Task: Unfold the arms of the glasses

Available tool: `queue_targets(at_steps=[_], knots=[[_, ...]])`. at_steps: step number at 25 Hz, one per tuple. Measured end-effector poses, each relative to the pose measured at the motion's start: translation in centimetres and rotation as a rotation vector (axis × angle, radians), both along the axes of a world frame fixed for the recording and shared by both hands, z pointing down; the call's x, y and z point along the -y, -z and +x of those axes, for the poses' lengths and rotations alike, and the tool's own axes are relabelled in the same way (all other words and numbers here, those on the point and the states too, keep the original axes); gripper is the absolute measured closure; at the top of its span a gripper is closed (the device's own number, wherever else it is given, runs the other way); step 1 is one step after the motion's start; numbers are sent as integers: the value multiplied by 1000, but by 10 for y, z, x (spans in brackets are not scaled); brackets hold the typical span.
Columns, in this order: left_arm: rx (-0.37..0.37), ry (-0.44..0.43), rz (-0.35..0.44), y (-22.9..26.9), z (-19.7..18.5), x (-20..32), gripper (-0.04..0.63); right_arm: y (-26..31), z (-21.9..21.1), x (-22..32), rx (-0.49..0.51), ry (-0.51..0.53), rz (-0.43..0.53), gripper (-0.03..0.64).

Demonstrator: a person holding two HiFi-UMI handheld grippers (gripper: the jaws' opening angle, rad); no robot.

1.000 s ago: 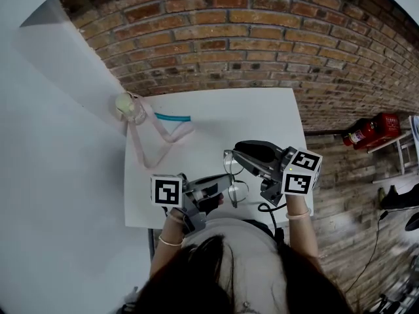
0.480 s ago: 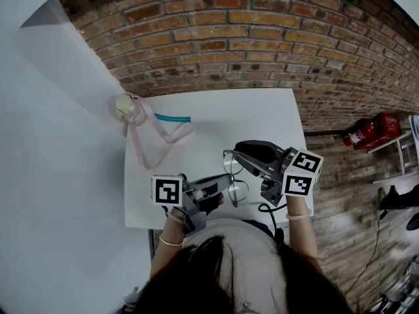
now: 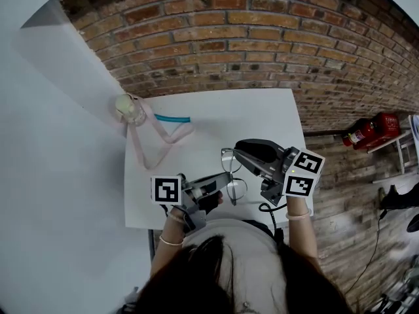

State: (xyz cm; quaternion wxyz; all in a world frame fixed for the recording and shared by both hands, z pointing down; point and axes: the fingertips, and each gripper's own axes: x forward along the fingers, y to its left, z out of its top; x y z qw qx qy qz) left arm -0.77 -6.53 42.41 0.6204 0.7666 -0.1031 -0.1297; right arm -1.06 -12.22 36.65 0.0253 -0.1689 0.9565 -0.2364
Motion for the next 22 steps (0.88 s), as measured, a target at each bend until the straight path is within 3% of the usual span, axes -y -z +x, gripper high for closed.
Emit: queue_targets(at_steps=[22], knots=[[20,71,-48,-13,-11,16,572,17,-3,-5,36,15,43,569]])
